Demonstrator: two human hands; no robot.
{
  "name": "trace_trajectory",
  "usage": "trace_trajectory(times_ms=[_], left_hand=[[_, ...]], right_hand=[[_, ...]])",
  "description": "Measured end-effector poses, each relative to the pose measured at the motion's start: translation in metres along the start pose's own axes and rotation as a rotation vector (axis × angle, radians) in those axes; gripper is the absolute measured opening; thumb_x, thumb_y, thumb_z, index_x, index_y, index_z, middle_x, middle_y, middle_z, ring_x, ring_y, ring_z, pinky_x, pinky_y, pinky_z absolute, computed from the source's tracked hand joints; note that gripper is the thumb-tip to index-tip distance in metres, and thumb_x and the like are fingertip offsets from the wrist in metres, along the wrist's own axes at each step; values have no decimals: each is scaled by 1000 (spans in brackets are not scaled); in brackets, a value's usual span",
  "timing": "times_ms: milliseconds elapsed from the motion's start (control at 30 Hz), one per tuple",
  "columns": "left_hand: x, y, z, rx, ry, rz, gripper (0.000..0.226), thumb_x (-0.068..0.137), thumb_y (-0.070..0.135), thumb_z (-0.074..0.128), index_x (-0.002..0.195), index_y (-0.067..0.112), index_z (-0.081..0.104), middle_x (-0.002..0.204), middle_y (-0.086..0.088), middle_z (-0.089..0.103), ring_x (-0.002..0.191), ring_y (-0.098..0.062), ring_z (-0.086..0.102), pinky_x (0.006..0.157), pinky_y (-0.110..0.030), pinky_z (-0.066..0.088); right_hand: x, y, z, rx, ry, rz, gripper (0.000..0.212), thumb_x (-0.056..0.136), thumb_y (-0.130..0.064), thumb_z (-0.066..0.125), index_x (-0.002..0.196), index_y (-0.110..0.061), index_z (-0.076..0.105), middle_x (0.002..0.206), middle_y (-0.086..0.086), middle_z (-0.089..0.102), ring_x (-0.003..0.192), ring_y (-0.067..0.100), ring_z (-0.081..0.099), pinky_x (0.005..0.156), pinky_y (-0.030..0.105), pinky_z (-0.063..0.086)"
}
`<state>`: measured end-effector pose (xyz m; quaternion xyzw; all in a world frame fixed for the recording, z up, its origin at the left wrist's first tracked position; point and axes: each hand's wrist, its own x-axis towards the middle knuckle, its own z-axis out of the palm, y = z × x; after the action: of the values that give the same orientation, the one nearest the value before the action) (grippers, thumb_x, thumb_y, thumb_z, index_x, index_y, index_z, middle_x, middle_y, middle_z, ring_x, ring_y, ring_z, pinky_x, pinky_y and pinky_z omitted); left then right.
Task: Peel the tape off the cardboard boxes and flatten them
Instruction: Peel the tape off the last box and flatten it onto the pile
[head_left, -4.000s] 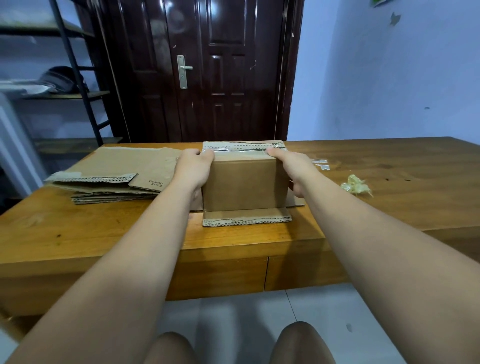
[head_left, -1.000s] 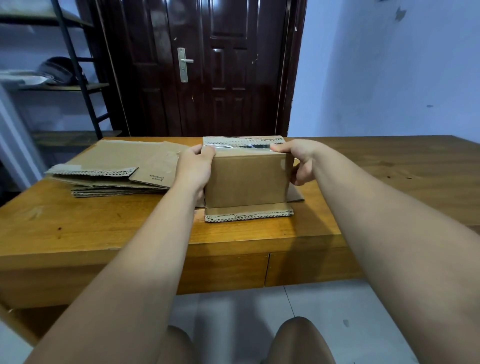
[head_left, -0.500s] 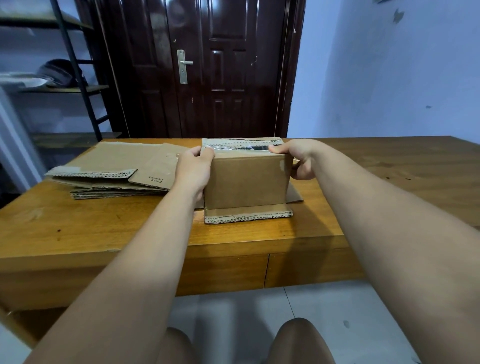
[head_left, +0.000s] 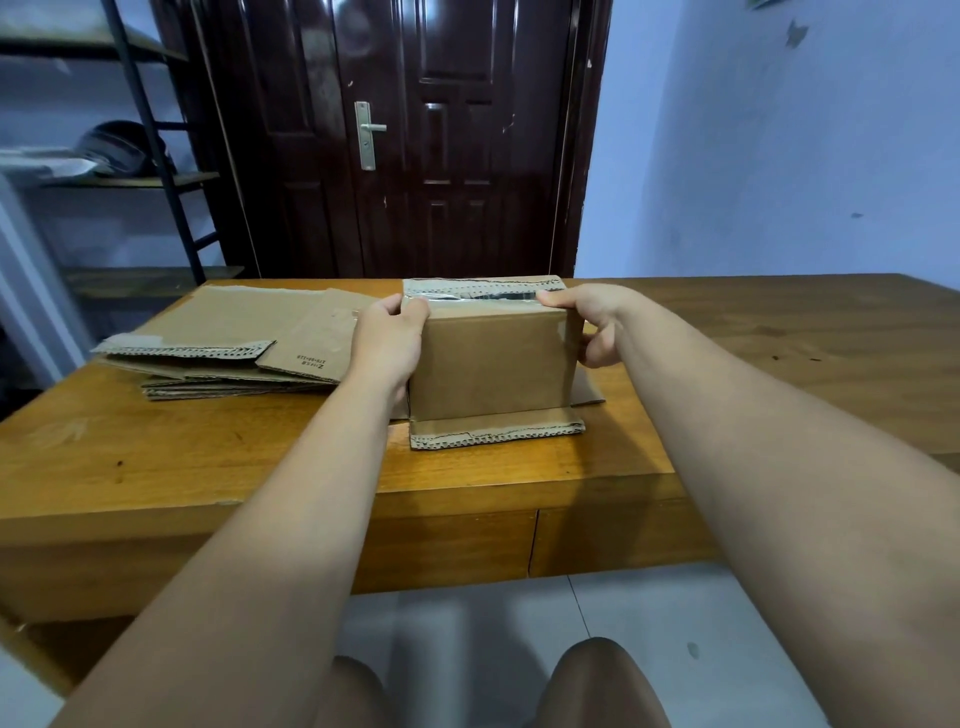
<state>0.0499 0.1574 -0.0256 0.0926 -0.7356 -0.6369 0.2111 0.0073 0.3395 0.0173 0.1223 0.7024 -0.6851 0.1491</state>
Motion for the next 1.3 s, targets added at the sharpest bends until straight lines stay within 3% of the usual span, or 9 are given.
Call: trace_trajectory(times_ms=[500, 633, 767, 833, 900, 1033, 1133, 1233, 1300], left_hand=[[6, -1, 0, 99, 28, 16, 26, 96, 23, 43, 95, 15, 68, 82, 1, 61, 74, -10, 49, 59, -26, 39], [12, -3, -3, 159, 62, 8, 28, 89, 26, 47, 85, 8, 69, 72, -2, 57, 70, -18, 46, 61, -30, 37], [14, 0, -5, 183, 50, -14, 27, 88, 26, 49, 81, 9, 70, 66, -1, 55, 68, -19, 46, 63, -31, 39], [16, 0, -4, 205, 47, -12, 29, 88, 27, 49, 88, 8, 71, 79, -8, 64, 75, -21, 51, 67, -33, 44], [18, -1, -2, 252, 51, -7, 33, 90, 27, 49, 109, 8, 67, 109, -13, 66, 95, -26, 55, 82, -35, 46], [19, 13, 4, 696, 83, 207, 50, 94, 17, 49, 143, 27, 42, 153, -5, 29, 137, -28, 31, 111, -44, 32], [18, 27, 18, 992, -111, 426, 46, 92, -1, 44, 127, 25, 59, 146, -7, 43, 130, -28, 43, 106, -39, 39], [17, 36, 23, 1073, -223, 400, 35, 94, 3, 39, 116, 20, 60, 121, -8, 61, 110, -29, 54, 89, -36, 45], [20, 38, 24, 1099, -230, 382, 29, 95, 10, 37, 114, 17, 58, 117, -8, 63, 106, -31, 55, 84, -36, 44]], right_hand=[[15, -2, -2, -55, 17, -86, 29, 80, -24, 76, 96, -5, 60, 96, 7, 65, 88, 17, 63, 83, 26, 52], [18, 4, -9, 319, 48, -179, 23, 90, -25, 66, 84, -5, 57, 92, 9, 65, 84, 20, 65, 81, 32, 57], [29, 6, -13, 522, 147, -95, 27, 98, 1, 36, 93, 1, 63, 113, 18, 65, 103, 26, 65, 90, 37, 55], [30, 8, -12, 464, 117, -65, 33, 98, 4, 32, 108, 2, 63, 112, 17, 64, 103, 24, 66, 87, 32, 56], [25, 9, -11, 348, 78, -87, 25, 100, -1, 40, 98, 1, 65, 95, 14, 65, 82, 21, 66, 78, 29, 57], [26, 15, -18, 105, 54, -148, 14, 91, 0, 58, 82, -1, 68, 90, 12, 71, 76, 18, 67, 94, 30, 52], [32, 24, -23, 28, 111, -211, 20, 90, 2, 57, 77, -5, 72, 72, 6, 73, 75, 16, 68, 95, 32, 53], [37, 30, -23, -115, 251, -338, 26, 97, 0, 45, 95, -7, 70, 89, 6, 68, 87, 20, 65, 85, 33, 56], [40, 32, -20, -215, 309, -413, 28, 97, -1, 42, 85, -13, 64, 101, 12, 66, 95, 27, 62, 87, 38, 55]])
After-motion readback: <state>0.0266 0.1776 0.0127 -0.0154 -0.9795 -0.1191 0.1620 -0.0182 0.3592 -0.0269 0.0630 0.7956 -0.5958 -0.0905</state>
